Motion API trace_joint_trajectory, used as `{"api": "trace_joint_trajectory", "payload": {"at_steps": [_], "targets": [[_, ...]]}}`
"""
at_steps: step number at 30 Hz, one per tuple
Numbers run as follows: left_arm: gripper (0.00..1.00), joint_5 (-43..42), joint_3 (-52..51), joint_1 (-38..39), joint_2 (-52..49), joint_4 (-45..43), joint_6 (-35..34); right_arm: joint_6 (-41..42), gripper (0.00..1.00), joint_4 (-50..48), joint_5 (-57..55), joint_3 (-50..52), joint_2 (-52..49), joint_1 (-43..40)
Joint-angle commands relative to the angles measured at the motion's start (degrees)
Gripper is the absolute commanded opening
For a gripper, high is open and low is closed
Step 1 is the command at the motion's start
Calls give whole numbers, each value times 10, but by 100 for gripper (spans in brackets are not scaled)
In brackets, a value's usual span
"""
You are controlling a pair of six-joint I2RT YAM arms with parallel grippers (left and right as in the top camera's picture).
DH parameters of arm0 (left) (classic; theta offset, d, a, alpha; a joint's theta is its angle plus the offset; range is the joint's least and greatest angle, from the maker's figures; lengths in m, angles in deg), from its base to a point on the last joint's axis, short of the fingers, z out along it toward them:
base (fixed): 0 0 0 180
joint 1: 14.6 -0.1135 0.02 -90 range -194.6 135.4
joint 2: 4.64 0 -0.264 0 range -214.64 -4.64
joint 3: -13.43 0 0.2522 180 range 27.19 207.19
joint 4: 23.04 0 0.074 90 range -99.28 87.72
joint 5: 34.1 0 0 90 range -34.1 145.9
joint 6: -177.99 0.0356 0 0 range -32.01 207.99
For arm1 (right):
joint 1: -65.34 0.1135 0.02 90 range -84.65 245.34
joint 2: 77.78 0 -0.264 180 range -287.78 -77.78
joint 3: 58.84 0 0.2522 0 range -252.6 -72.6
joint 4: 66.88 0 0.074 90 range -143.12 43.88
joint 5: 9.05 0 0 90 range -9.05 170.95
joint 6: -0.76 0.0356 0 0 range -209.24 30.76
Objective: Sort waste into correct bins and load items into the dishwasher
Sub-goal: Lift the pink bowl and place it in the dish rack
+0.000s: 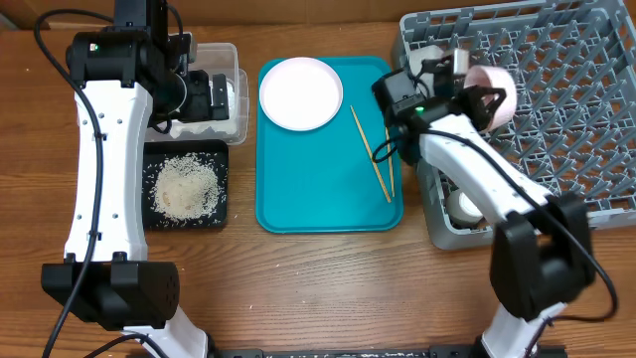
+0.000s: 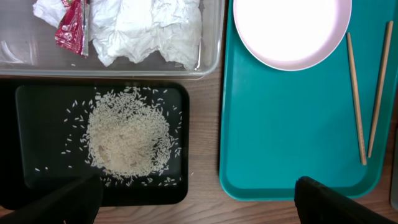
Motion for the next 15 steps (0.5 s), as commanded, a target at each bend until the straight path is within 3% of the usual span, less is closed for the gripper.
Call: {"api": "trace_joint_trajectory", "payload": {"at_steps": [1, 15], "targets": [[100, 4, 9, 1, 11, -2, 1, 20, 4, -1, 2, 4, -17, -2], [100, 4, 9, 1, 11, -2, 1, 19, 4, -30, 87, 42, -18, 21]]}}
